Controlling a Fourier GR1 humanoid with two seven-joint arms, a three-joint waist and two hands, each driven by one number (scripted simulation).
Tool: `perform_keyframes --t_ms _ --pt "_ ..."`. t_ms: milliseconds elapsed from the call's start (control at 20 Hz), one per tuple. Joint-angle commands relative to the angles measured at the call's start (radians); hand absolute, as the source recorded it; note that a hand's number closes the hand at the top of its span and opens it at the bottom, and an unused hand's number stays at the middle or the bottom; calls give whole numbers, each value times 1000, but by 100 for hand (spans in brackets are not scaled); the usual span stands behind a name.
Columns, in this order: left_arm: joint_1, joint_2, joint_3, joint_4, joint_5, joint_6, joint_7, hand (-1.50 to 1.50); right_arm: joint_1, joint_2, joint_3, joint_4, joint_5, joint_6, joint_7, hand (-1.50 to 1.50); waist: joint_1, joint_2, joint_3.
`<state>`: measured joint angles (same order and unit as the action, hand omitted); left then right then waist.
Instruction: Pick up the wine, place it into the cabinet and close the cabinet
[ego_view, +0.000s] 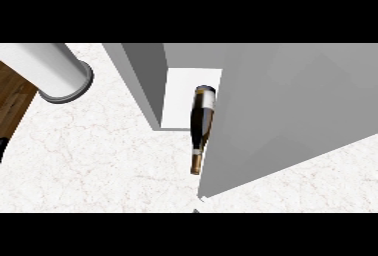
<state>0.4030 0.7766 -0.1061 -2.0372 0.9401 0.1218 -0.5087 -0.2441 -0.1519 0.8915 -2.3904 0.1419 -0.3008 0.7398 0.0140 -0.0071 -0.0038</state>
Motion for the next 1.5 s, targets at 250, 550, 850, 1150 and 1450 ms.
perform_keyframes --t_ms 250,550,850,1150,1450 --pt "-58 -32 -16 -17 -2 18 53 -150 -329 142 2 178 -115 -140 49 150 18 8 0" --pt "-107 -33 23 31 37 20 94 -150 -543 144 -123 305 -242 -191 32 150 28 13 -1" --pt "-81 -57 13 -7 -3 18 89 -150 -826 150 -247 629 -365 -270 -87 150 39 9 2" --pt "-88 -121 -13 67 -52 -7 44 -150 -974 151 -371 915 -298 -113 -189 150 14 12 2" --pt "-116 -131 18 41 -74 33 102 -150 -920 152 -469 1095 -339 -6 -332 150 2 11 3"
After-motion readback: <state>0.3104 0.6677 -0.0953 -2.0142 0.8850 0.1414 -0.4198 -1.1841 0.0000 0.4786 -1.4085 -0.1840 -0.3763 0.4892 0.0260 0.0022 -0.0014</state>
